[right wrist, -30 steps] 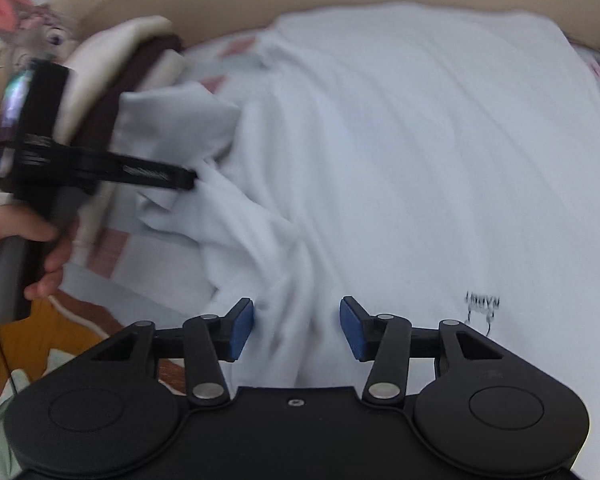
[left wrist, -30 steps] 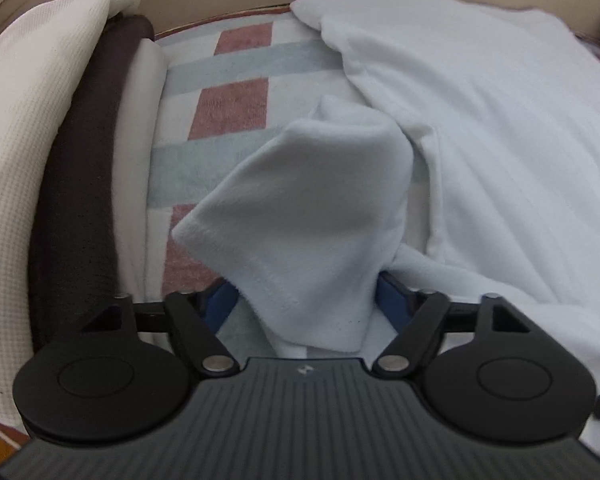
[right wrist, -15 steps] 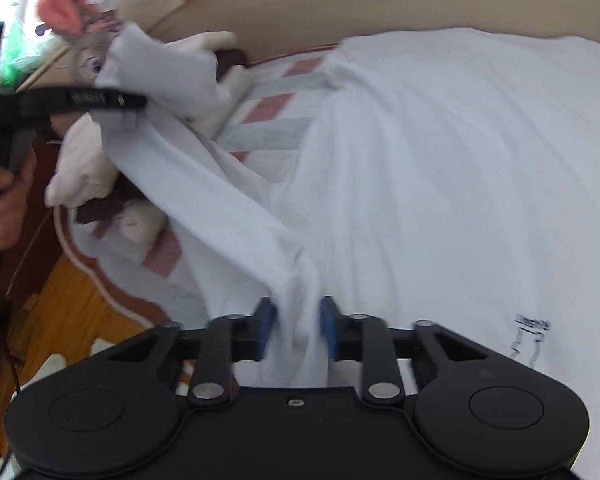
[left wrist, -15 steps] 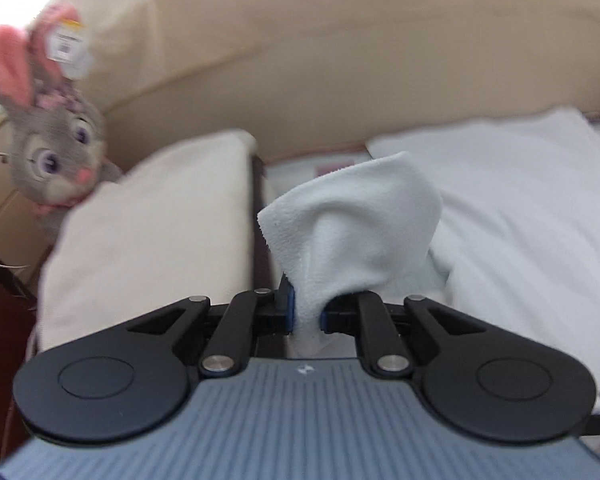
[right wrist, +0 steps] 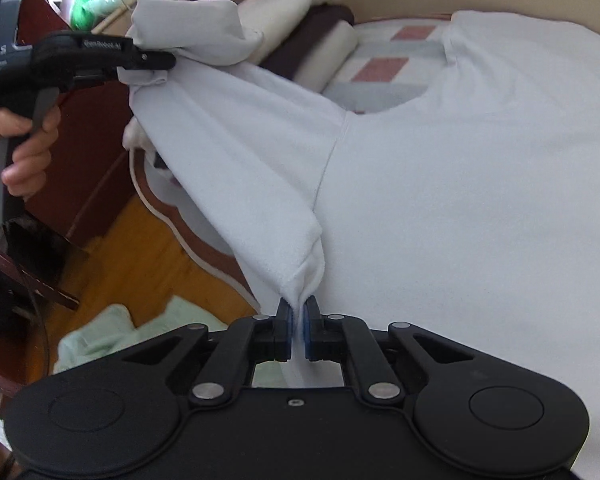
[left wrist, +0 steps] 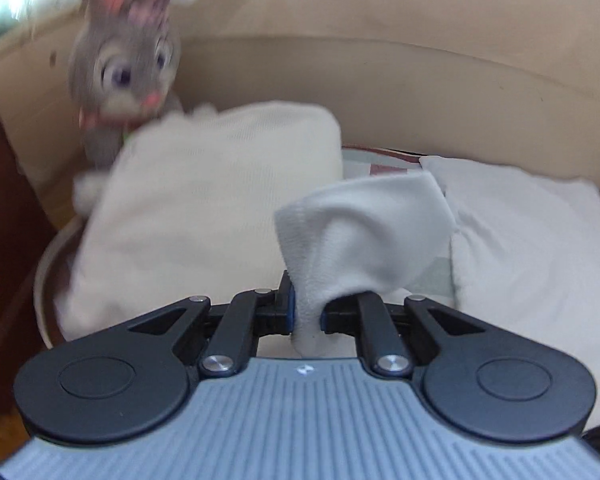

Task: Fold clothes

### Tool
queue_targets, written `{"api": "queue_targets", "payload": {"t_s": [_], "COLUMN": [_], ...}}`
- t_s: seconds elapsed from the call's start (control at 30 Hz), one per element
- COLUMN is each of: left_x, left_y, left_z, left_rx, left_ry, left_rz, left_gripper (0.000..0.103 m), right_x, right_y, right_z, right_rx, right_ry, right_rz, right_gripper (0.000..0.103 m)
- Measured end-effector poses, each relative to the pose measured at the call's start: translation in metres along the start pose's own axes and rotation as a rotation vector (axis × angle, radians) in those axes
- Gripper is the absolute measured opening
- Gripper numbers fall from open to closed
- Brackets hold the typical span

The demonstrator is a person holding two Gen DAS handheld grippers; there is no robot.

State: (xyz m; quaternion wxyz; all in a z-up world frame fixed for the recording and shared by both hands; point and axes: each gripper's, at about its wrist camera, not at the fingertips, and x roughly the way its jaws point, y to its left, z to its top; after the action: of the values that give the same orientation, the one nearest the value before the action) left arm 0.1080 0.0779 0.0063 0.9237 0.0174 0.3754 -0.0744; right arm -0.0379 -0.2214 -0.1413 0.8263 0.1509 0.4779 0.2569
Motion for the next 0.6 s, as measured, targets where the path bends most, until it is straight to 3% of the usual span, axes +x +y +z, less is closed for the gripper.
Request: {"api": "queue_targets", "payload": {"t_s": [0.13,0.27,0.33,0.4,0.47,0.57,0.6], "left_x": [-0.005,-0.026,-0.035,-0.037,-0.031,-0.025,-0.028], "left_y": [0.021,0.039,0.049,0.056,0.062,0.075,0.076], "left_z": [0.0,0.006,0.008,0.009,0.007,0.009,0.015], "left_rx": [-0.105,-0.2,-0.218,-0.192,-0.165,-0.185,-0.178], "left_ry": [-0.018,-0.114,-0.173,-0.218,-0.2,-0.166,-0.189], "left_rz": [-0.012,-0.059,-0.006,0.108,0.18,0.203,0.22], "left_gripper": [0.011,0.01,0.01,0.009,0.01,0.008,0.008], "right_x": [-0.003,-0.002,0.001,0.003,0.003,0.001,0.0], "right_y": [-0.004,-0.003,-0.004,-0.005,-0.007,-0.005,-0.004], "right_z": [-0.004,-0.002,-0.004,-0.007,-0.009,-0.006,-0.005], "right_rx": [0.02,-0.001,0.004,0.013,0.02,0.009,-0.001], "right_ry": [0.012,0.021,0.032,0.042,0.043,0.035,0.029], "right_rz": [-0.004,-0.012,-0.017,-0.02,-0.017,-0.009,-0.006], "right_gripper": [0.008,0.008,0.008,0.008,0.008,0.008,0.008]}}
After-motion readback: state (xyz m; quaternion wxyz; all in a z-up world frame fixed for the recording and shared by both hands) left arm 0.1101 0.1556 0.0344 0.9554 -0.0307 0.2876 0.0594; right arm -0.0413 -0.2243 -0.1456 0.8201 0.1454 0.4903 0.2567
